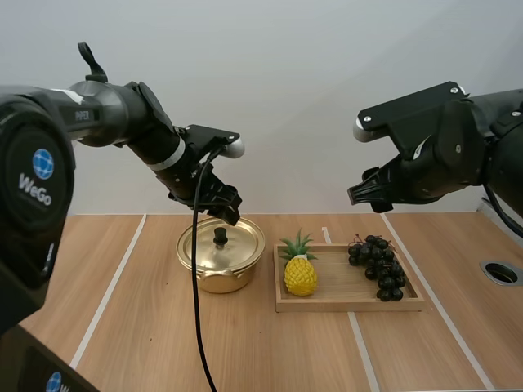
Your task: Open the pot, put the pineapple inside, and close it
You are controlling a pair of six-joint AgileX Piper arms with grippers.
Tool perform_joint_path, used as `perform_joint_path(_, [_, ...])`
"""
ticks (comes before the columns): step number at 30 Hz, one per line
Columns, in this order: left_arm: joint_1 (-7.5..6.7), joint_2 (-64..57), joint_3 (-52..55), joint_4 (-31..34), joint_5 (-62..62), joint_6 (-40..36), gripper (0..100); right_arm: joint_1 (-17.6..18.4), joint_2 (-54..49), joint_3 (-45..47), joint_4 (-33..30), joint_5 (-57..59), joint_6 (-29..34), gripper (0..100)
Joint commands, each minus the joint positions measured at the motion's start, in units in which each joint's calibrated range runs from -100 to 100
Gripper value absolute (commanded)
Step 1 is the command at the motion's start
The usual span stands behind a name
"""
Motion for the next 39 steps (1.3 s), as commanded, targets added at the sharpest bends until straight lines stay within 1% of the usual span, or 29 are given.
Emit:
perform_joint_path(1, [-0.14, 2.58, -0.58, 1.28, -1.64, -0.58, 100, -0.19, -0.32, -0.64, 1.43, 0.16, -0.61, 100])
perform_joint_path(4, [-0.14, 4.87, -0.58, 1.42, -6.09, -0.58, 100, -0.19, -0.32, -0.64, 2.6, 0.16, -0.61, 100])
perform_joint_path(8, [-0.14, 6.77, -0.58, 0.63, -11.42, 1.44, 100, -0.19, -0.32, -0.64, 4.29, 0.16, -1.42, 100])
perform_joint_path(10, [-0.14, 7.53, -0.58, 0.09, -11.75, 2.71, 100, -0.19, -0.32, -0.64, 4.41, 0.16, -1.51, 100])
perform_joint_path(22, [-0.14, 10.0, -0.64, -0.97, -11.01, 4.61, 100, -0.19, -0.32, -0.64, 4.52, -1.72, -1.51, 100])
perform_joint_path(29, [-0.14, 10.0, -0.64, -2.18, -10.69, 4.61, 100, -0.19, -0.32, -0.64, 4.85, -1.69, -1.51, 100])
perform_joint_path(39, [-0.14, 10.4, -0.64, -2.09, -9.58, 4.61, 100, -0.19, -0.32, -0.64, 4.85, -1.69, -1.6, 100])
